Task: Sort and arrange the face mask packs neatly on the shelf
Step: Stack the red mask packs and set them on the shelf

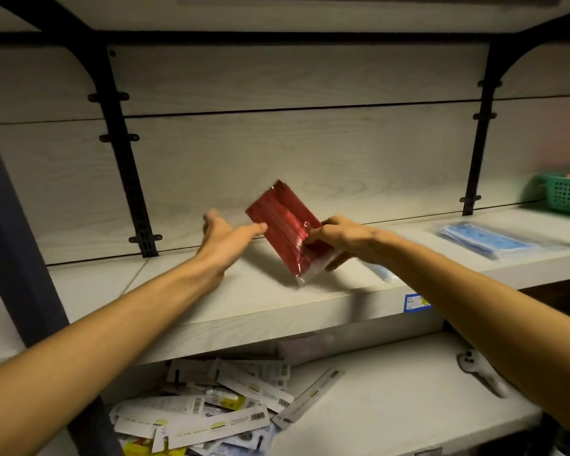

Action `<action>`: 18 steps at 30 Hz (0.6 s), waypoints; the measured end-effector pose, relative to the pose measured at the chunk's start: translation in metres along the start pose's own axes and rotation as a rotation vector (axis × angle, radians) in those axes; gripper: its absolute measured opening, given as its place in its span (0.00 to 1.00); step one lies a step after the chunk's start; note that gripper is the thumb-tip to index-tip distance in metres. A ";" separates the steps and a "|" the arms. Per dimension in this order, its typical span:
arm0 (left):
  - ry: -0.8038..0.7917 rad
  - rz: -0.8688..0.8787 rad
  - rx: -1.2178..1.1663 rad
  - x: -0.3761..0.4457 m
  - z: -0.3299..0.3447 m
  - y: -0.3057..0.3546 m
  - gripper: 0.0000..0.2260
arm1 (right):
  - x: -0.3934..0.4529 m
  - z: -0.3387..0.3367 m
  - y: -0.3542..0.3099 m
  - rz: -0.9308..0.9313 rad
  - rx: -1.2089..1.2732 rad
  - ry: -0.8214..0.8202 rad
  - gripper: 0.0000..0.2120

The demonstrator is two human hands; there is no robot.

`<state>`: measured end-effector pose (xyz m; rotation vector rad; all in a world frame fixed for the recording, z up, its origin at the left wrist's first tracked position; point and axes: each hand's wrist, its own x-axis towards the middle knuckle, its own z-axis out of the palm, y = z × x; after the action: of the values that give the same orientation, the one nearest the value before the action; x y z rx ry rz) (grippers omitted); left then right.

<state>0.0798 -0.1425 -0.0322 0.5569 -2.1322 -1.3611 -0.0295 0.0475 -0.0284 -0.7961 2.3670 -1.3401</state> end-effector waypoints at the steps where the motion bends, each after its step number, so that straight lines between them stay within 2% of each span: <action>1: -0.116 -0.131 -0.045 -0.004 0.006 -0.001 0.39 | 0.000 0.000 0.006 0.073 0.049 -0.007 0.11; 3: -0.318 -0.347 -0.146 -0.013 0.016 0.000 0.22 | -0.002 0.003 0.015 0.230 0.123 -0.041 0.08; 4: -0.399 -0.404 -0.192 -0.015 0.021 0.001 0.18 | -0.003 0.005 0.017 0.298 0.142 -0.060 0.06; 7: -0.531 -0.444 -0.223 -0.014 0.028 0.005 0.22 | -0.004 0.009 0.016 0.369 0.079 -0.085 0.10; 9: -0.571 -0.444 -0.210 -0.014 0.032 0.009 0.17 | -0.006 0.010 0.012 0.354 -0.009 -0.062 0.12; 11: -0.575 -0.455 -0.203 -0.014 0.036 0.009 0.16 | -0.007 0.008 0.010 0.331 -0.145 -0.026 0.13; 15: -0.549 -0.427 -0.185 -0.015 0.040 0.004 0.22 | -0.010 -0.001 0.008 0.331 -0.360 -0.072 0.19; 18: -0.534 -0.429 -0.188 -0.017 0.043 0.004 0.18 | -0.012 -0.006 0.014 0.312 -0.418 -0.052 0.15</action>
<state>0.0647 -0.1010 -0.0466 0.6551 -2.3323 -2.1204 -0.0275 0.0645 -0.0379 -0.5205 2.6293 -0.7058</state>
